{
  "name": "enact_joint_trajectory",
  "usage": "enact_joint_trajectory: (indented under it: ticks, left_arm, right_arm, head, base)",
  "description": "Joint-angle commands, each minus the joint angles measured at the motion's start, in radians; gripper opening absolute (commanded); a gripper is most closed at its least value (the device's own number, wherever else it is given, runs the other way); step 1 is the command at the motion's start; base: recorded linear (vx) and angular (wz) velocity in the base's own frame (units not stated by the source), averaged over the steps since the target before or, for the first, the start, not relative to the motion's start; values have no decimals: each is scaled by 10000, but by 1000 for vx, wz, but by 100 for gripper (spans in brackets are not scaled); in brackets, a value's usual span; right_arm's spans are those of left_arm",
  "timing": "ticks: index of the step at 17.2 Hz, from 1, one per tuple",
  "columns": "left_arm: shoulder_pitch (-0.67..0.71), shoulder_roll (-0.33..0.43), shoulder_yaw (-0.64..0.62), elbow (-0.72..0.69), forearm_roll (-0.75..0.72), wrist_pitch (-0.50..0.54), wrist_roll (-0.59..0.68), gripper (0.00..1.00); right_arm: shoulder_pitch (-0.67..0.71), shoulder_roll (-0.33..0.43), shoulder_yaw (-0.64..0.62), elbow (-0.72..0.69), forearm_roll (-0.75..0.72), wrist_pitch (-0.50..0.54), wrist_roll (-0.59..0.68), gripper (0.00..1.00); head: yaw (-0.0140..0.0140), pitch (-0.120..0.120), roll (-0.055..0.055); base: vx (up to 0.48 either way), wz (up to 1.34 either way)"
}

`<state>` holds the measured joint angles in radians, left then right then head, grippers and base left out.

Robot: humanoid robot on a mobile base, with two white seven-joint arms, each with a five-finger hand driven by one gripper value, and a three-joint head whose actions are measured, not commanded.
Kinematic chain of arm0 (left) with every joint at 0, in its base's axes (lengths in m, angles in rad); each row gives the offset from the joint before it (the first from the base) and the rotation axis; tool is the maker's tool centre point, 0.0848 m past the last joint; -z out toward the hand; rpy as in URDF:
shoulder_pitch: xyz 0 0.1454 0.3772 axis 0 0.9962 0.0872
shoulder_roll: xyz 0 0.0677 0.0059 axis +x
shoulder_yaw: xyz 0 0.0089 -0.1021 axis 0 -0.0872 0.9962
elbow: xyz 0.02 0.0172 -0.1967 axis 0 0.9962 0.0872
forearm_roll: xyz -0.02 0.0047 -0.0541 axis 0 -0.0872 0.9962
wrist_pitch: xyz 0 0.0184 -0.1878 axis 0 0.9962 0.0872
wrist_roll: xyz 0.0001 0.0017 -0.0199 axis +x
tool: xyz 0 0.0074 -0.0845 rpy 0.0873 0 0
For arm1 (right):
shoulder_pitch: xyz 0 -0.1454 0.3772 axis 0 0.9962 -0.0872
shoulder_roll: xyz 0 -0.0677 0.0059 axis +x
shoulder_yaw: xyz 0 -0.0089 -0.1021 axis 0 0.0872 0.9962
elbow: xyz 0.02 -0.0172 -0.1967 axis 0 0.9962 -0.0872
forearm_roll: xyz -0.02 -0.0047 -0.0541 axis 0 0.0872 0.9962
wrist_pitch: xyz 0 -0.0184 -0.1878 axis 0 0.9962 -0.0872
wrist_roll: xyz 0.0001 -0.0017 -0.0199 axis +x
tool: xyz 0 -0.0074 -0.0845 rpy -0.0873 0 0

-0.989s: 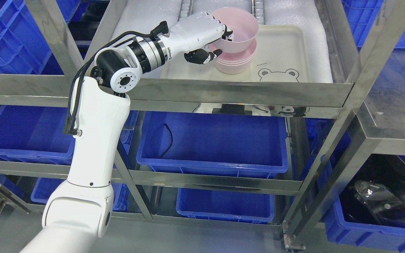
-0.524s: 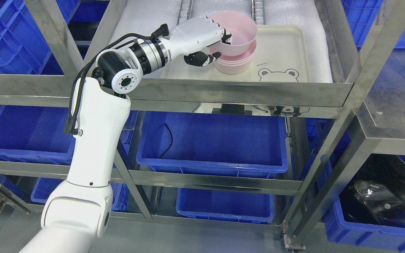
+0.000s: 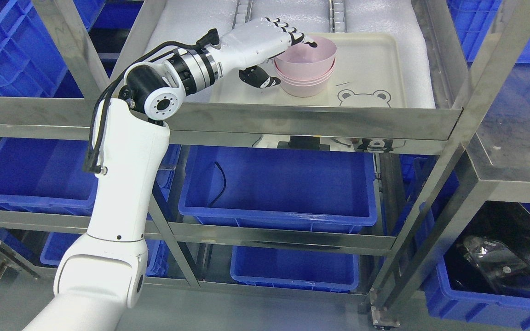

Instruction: Stack pink IKEA bowl on shelf middle layer

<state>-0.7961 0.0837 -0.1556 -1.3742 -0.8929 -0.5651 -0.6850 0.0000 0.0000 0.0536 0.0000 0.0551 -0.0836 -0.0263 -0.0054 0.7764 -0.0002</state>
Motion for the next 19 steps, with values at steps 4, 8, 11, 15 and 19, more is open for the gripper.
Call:
enact_joint_trajectory:
  ticks: [4, 8, 11, 15, 19]
  left_arm:
    - [-215, -331, 1494, -2, 3470, 68, -803, 100]
    - [29, -663, 1312, -400, 6855, 68, -651, 100]
    - [748, -663, -1532, -1149, 7778, 113, 1532, 100]
    - [2114, -663, -5159, -1306, 7687, 252, 3292, 99]
    - [3218, -663, -5469, -1291, 6326, -540, 2759, 100]
  right_arm:
    - [230, -175, 0, -175, -14, 8, 2, 100]
    - [230, -175, 0, -175, 1, 8, 2, 100]
    - [230, -175, 0, -175, 1, 8, 2, 100]
    - [230, -175, 0, -175, 1, 8, 2, 100]
    - [230, -175, 0, -175, 1, 8, 2, 100]
  head:
    - [0, 0, 0]
    - [0, 0, 0]
    - [0, 0, 0]
    - [0, 0, 0]
    - [0, 0, 0]
  base:
    - [0, 0]
    - [0, 0]
    - [0, 0]
    - [0, 0]
    - [0, 0]
